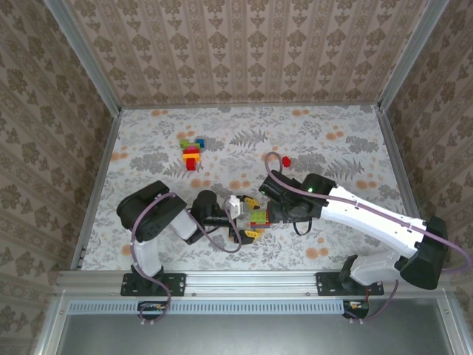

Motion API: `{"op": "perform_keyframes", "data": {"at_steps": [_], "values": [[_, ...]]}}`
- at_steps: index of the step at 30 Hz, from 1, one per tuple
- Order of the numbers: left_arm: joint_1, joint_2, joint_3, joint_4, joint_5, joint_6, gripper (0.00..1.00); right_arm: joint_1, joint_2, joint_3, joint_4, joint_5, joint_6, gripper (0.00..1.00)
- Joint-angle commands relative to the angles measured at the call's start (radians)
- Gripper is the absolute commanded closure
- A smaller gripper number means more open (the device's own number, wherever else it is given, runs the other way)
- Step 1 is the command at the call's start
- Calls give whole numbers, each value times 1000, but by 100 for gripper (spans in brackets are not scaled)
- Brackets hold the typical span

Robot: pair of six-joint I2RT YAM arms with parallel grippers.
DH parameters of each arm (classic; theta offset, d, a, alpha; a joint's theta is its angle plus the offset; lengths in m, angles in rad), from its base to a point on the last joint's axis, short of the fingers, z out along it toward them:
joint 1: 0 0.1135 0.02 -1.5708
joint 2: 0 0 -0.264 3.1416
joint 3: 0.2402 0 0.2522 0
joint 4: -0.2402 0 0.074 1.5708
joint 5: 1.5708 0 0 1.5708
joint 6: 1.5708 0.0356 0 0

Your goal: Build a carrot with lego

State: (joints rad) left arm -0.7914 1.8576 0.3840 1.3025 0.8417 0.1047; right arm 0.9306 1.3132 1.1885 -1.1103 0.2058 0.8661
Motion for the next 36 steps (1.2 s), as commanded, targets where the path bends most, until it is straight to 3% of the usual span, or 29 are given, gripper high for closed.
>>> {"op": "perform_keyframes", "data": {"at_steps": [1,7,20,36], "values": [[13,-61,13,-41,21,-11,0,4,-38,-64,-2,-14,25,42],[25,-125,57,-211,16,49,0,5,-43,-156,81,-51,40,43],[90,-277,6,-289,116,42,0,-32,28,-176,139,-21,3,44],[110,-477,-86,-422,94,85,0,-111,50,-164,154,18,-55,46]]}}
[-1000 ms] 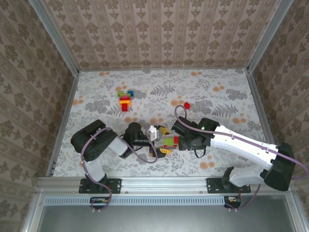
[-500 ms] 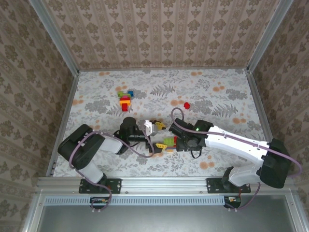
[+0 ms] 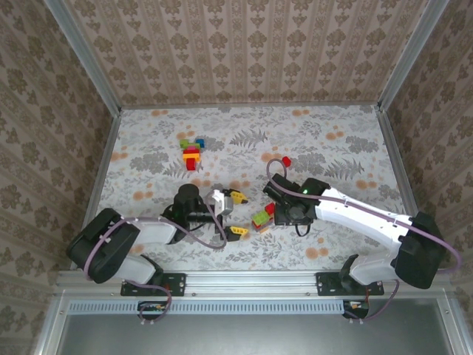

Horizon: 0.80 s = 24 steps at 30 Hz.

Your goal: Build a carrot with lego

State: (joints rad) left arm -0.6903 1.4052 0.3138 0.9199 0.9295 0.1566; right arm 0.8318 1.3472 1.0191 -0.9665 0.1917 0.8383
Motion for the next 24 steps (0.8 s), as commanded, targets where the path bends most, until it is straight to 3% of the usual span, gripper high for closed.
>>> {"op": "perform_keyframes", "data": {"at_steps": [1,24], "values": [[12,-29,-18,-48,6,34,0,-15,22,7,15,31,-33,46],[29,-22,-17,-85,-1,52,0,-122,142,65,70,38,-128,47]]}}
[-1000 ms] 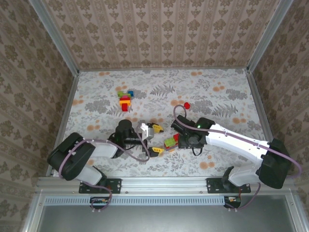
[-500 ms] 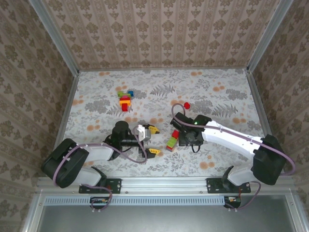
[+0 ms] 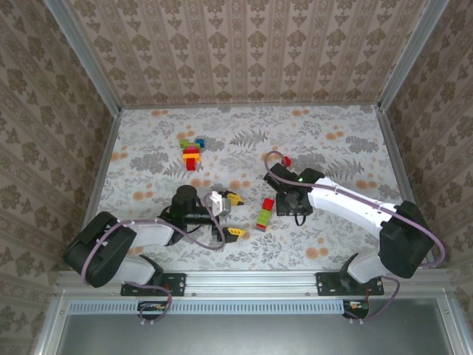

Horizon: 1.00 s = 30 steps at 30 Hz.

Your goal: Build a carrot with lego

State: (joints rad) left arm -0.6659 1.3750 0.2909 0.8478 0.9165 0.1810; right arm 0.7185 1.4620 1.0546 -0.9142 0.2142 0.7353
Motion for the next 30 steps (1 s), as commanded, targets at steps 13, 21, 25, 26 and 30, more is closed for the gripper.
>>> {"op": "perform_keyframes", "data": {"at_steps": [13,21,25,26,30], "values": [[5,21,16,-27,16,35,0,-39,128,107,53,4,-77,47],[5,39,27,-35,19,37,0,-53,186,160,67,-16,-112,47],[5,44,30,-38,17,38,0,-53,198,178,73,-28,-122,47],[5,45,32,-38,16,39,0,-52,200,181,75,-30,-126,47],[5,51,37,-44,16,40,0,-51,210,194,81,-29,-144,47]]}}
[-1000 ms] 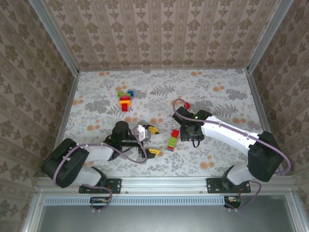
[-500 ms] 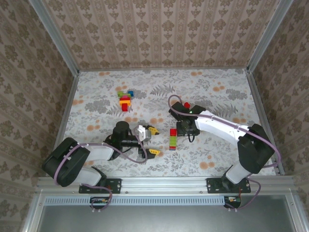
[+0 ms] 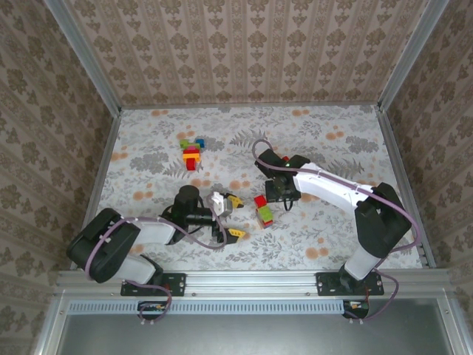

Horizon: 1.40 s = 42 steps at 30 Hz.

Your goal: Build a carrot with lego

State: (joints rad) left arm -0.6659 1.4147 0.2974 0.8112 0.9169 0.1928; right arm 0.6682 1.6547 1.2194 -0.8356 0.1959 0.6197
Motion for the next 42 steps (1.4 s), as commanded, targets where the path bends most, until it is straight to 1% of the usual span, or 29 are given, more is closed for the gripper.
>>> {"op": "perform_keyframes", "data": {"at_steps": [1,15,21,26,27,29,30,32,35,38,42], "values": [[5,13,32,-9,16,29,0,-2,22,34,4,-11,-34,47],[5,48,63,-36,12,43,0,-3,114,119,27,-49,-135,47],[5,115,105,-25,25,46,0,0,139,149,35,-70,-171,47],[5,199,157,4,42,36,0,1,119,162,35,-76,-190,47],[5,216,166,10,48,35,0,0,115,165,26,-60,-189,47],[5,254,186,36,61,30,0,-4,108,182,-6,41,-189,46],[5,269,195,45,67,30,0,-9,107,192,-20,80,-188,45],[5,301,220,54,79,30,0,-25,107,213,-34,133,-206,37],[5,340,251,59,90,38,0,-56,124,258,-55,144,-266,30],[5,365,280,56,104,49,0,-96,166,315,-77,156,-369,28],[6,388,316,50,112,65,0,-162,264,392,-91,159,-530,27]]}}
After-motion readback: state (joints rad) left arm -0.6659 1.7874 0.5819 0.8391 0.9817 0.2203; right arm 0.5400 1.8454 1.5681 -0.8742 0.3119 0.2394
